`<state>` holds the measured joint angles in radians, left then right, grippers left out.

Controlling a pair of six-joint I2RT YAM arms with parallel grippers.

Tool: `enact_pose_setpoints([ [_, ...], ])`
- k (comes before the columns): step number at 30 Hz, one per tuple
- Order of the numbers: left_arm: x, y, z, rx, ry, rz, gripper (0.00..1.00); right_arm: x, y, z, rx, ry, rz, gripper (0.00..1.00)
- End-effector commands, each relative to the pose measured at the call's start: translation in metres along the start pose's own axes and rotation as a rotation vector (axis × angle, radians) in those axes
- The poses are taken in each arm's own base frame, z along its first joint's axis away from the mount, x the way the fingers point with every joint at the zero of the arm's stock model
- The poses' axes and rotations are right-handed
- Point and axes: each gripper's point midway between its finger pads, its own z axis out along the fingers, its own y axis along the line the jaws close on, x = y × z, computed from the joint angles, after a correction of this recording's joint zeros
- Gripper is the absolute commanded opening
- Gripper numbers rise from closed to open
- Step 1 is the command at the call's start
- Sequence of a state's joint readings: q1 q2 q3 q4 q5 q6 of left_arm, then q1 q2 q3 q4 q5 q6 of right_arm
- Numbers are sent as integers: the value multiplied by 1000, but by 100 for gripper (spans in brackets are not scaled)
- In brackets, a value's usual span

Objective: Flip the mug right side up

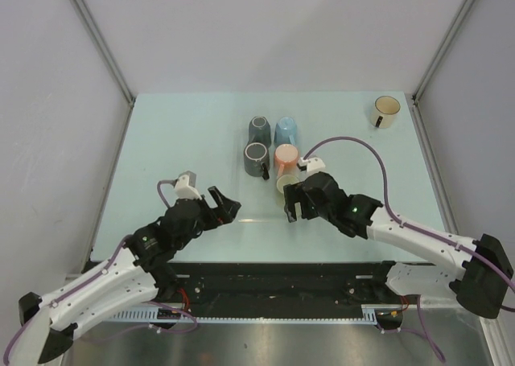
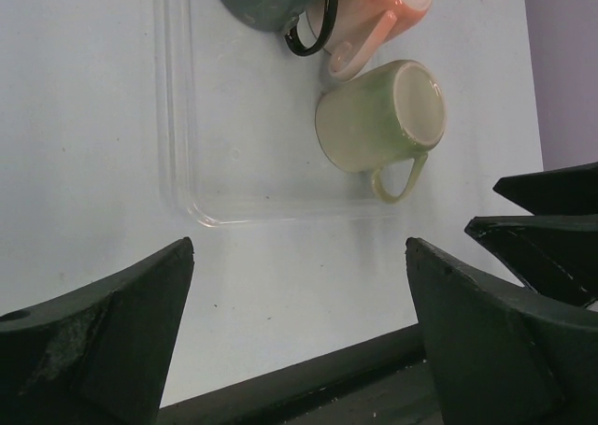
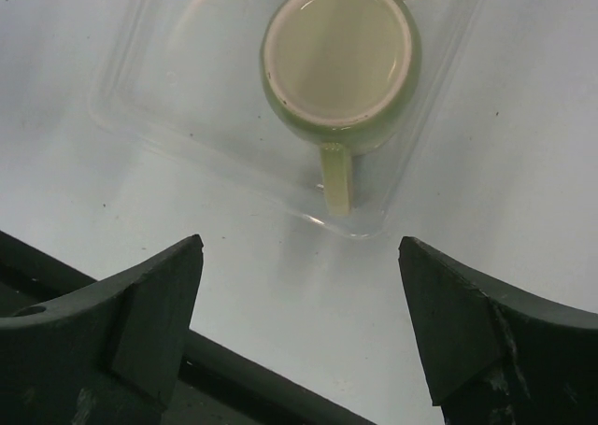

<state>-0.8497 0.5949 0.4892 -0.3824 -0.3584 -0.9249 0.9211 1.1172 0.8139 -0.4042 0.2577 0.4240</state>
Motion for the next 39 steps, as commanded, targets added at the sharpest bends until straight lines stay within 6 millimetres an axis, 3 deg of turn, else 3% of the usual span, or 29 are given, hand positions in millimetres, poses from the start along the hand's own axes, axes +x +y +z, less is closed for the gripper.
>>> enact_pose_setpoints([
  [1,-7,-9,0,23,-6,16,98,-15,-3,4,35,-33,-18,88],
  [5,-1,-5,0,25,8,13,96,-9,-2,22,17,10,-21,78],
  [9,6,0,-4,39,21,14,96,-6,-13,37,41,59,-28,57],
  [19,3,2,-14,94,-12,37,95,-3,-14,52,66,146,-114,62],
  [30,10,9,-12,65,10,48,95,10,-29,70,153,187,-168,56],
  [39,12,9,-11,67,17,41,95,11,-24,84,131,198,-204,51],
])
